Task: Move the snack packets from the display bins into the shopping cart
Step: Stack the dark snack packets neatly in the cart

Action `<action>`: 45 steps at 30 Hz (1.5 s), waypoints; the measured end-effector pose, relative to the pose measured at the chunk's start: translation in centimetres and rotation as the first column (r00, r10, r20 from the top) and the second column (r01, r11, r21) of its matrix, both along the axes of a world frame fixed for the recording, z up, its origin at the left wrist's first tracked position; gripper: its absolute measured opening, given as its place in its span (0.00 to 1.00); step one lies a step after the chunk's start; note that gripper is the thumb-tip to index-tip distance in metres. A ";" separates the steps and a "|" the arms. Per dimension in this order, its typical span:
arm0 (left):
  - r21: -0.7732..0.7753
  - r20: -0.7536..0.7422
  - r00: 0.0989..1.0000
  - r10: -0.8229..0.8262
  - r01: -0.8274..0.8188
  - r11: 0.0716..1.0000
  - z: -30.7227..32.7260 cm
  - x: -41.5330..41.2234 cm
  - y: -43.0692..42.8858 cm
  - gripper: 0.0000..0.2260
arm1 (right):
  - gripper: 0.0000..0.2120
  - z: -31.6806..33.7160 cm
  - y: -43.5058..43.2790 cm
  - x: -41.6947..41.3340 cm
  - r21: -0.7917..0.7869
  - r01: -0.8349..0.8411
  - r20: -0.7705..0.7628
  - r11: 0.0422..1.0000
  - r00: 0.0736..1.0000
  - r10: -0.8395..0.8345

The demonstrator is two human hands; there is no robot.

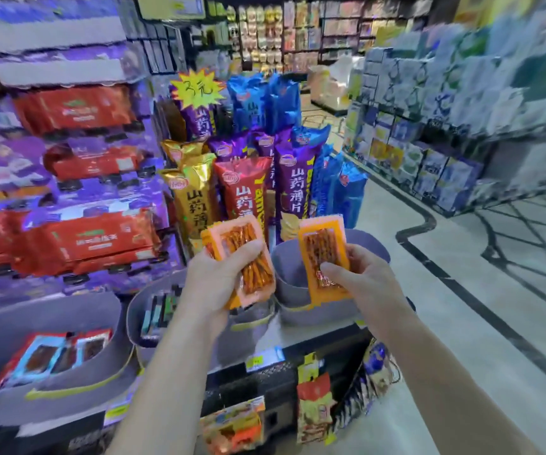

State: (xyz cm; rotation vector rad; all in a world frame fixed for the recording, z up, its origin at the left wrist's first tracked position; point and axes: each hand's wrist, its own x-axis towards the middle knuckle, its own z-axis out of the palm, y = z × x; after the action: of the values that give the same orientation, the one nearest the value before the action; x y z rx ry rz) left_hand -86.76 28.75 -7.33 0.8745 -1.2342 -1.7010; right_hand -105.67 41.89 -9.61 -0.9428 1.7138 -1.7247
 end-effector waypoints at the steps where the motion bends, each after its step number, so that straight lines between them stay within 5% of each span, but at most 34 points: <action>1: 0.007 0.004 1.000 -0.019 0.019 1.000 -0.2 -1.3 -1.1 0.04 | 0.09 -0.3 -0.7 -1.1 0.010 0.020 -0.004 1.000 1.000 -0.020; 5: 0.063 0.017 0.997 -0.079 0.078 0.995 -1.2 -6.6 -5.0 0.05 | 0.18 -1.1 -3.7 -5.1 0.096 0.076 0.000 0.992 0.997 -0.076; 11: 0.049 0.139 0.983 -0.118 0.112 0.992 -4.6 -12.9 -9.9 0.11 | 0.13 -3.6 -7.6 -10.2 0.140 0.126 0.102 0.982 0.985 -0.141; 14: 0.127 0.194 0.966 -0.173 0.150 0.980 -7.1 -15.2 -11.0 0.05 | 0.11 -5.4 -9.0 -12.5 0.244 0.114 0.129 0.963 0.980 -0.149; 19: 0.289 0.397 0.861 -0.319 0.213 0.933 -10.6 -18.7 -12.1 0.13 | 0.16 -8.5 -10.9 -16.6 0.394 -0.042 0.114 0.918 0.993 -0.004; 27: 0.371 0.526 0.812 -0.252 0.048 0.927 -15.9 -23.1 -12.7 0.13 | 0.08 -12.7 -15.4 -21.5 0.667 -0.239 0.061 0.706 0.961 0.268; 31: 0.311 0.709 0.659 -0.251 0.028 0.950 -17.5 -24.6 -14.1 0.25 | 0.13 -14.8 -17.8 -23.1 0.759 -0.290 0.037 0.583 0.913 0.407; 35: 0.299 0.916 0.234 -0.325 0.139 0.944 -18.3 -25.9 -15.0 0.42 | 0.30 -16.2 -19.6 -23.6 0.864 -0.297 0.019 0.407 0.826 0.563; 36: 0.329 0.917 0.189 -0.352 0.146 0.933 -18.6 -26.0 -15.1 0.47 | 0.33 -16.4 -19.9 -23.7 0.886 -0.284 0.017 0.366 0.810 0.586; 40: 0.415 0.870 0.223 -0.441 0.155 0.897 -20.7 -25.9 -15.4 0.52 | 0.38 -17.2 -20.5 -23.8 0.908 -0.287 0.055 0.306 0.804 0.592; 43: 0.471 0.827 0.249 -0.504 0.182 0.863 -21.6 -25.7 -15.5 0.52 | 0.31 -17.5 -20.5 -23.7 0.914 -0.282 0.058 0.291 0.802 0.595; 45: 0.468 0.844 0.187 -0.503 0.204 0.860 -21.6 -25.7 -15.5 0.50 | 0.22 -17.5 -20.5 -23.8 0.926 -0.266 0.053 0.267 0.793 0.607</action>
State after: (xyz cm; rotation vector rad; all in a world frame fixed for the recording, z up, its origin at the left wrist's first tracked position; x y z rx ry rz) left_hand -112.50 13.27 -28.89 2.1508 -2.1962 -1.6612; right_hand -129.45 21.43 -27.12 -1.0024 1.9135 -0.0683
